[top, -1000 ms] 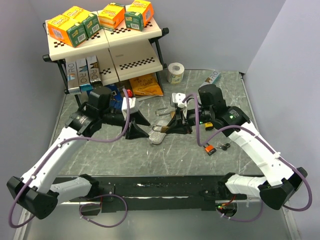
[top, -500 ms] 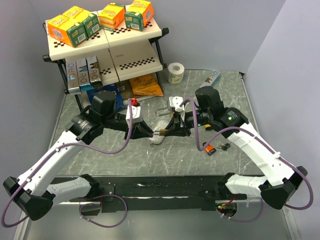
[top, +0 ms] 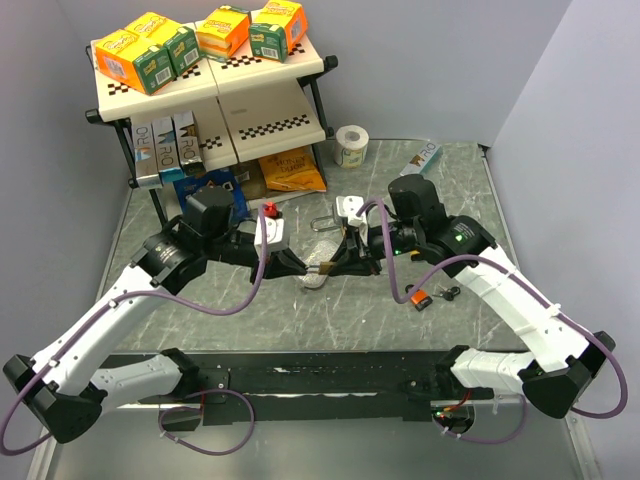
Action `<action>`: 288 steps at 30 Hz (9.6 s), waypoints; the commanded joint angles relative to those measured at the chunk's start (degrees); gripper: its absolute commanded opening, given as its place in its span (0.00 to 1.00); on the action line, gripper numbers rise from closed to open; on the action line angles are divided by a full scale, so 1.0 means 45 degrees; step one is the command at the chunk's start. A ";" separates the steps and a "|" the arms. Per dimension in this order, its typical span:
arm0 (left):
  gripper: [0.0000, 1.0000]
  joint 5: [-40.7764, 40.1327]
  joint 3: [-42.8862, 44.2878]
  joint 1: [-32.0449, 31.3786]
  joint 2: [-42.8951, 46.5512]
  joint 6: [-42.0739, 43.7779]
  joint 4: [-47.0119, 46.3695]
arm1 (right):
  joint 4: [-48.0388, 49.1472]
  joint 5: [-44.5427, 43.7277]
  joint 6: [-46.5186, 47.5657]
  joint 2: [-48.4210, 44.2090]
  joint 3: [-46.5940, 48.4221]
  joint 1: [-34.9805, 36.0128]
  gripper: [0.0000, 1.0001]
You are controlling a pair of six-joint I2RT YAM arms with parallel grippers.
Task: Lock with the key
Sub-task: Lock the lock, then place the key at the center of the board, then place the lock at the center of the board.
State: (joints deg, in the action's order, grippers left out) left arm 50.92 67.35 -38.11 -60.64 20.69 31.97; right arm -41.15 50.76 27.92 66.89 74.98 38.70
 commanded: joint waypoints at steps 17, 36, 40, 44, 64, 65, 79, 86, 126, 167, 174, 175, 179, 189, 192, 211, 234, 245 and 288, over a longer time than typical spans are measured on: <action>0.01 0.0384 -0.0319 -0.0555 -0.0547 -0.1803 -0.1459 | 0.1526 -0.0772 0.0592 -0.0197 0.0564 0.0873 0.00; 0.01 0.0717 -0.1002 -0.1512 -0.0489 -0.1277 -0.2629 | 0.2502 -0.0050 -0.0463 0.0486 0.0838 0.1166 0.00; 0.01 0.0814 -0.1295 -0.1609 -0.0508 -0.1783 -0.3333 | 0.2775 0.0028 -0.0696 0.0564 0.0896 0.1244 0.00; 0.01 0.0911 -0.1646 -0.1668 -0.0567 -0.2427 -0.4386 | 0.3108 0.0145 -0.0951 0.0682 0.0935 0.1497 0.00; 0.01 0.1283 -0.2838 -0.1786 -0.0079 -0.4090 -0.7631 | 0.3910 0.0555 -0.1752 0.1170 0.0877 0.2259 0.00; 0.01 0.1283 -0.2819 -0.1786 -0.0040 -0.4031 -0.7399 | 0.3812 0.0536 -0.1694 0.1131 0.0857 0.2241 0.00; 0.01 0.2435 -0.2429 0.0868 0.0937 -0.2080 -0.3009 | 0.0318 0.0360 -0.0933 0.0623 0.1227 0.0270 0.65; 0.01 0.2533 -0.1901 0.1476 0.0918 -0.0145 -0.1070 | -0.1519 0.0340 0.0531 0.0857 0.1442 -0.0748 0.66; 0.01 0.2084 -0.2076 0.1710 0.0664 -0.0261 -0.1654 | -0.2790 0.0321 0.0943 0.1483 0.1171 -0.0513 0.00; 0.01 0.2885 -0.1920 1.0597 -0.0430 0.6727 0.6175 | 0.6741 -0.4678 -0.7181 1.1558 0.4194 0.0463 0.00; 0.01 0.2846 -0.2232 1.0812 -0.0684 0.6966 0.6101 | 0.6702 -0.4894 -0.7513 1.3161 0.5271 0.0463 0.00; 0.01 0.2865 -0.2252 1.0812 -0.0665 0.6927 0.6042 | 0.6683 -0.4933 -0.7514 1.3278 0.5291 0.0463 0.00; 0.01 0.2904 -0.2428 1.0812 -0.0762 0.6848 0.5826 | 0.6644 -0.5128 -0.7552 1.3474 0.5213 0.0463 0.00; 0.01 0.2650 -0.2311 1.0812 -0.1231 0.7336 0.6021 | 0.6605 -0.5480 -0.7611 1.3826 0.5291 0.0405 0.12; 0.01 0.2709 -0.2233 1.0812 -0.1231 0.6966 0.5709 | 0.6566 -0.5421 -0.7631 1.3885 0.5272 0.0365 0.17; 0.01 0.3315 -0.0437 0.9916 -0.2520 1.2174 0.9769 | 1.0432 0.0007 -0.4352 0.6585 -0.0781 -0.0259 0.85; 0.01 0.3060 0.0540 0.5773 -0.2051 0.8607 0.6490 | 0.7971 -0.1435 -0.0110 0.3709 -0.1974 0.1869 0.56; 0.96 0.1929 -0.0375 0.6142 -0.1428 0.1096 0.0783 | 1.0351 -0.3290 -0.3092 0.3339 -0.2481 0.1635 0.00; 0.68 -0.5709 -0.4655 0.5012 0.0273 -1.8894 -0.8530 | 1.2093 -0.9385 -0.7865 0.5076 -0.0510 0.2729 0.00</action>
State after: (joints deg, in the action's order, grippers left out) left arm 26.48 46.17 -14.74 -60.66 -63.64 -4.62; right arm 10.17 10.20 -5.98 88.90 68.97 50.43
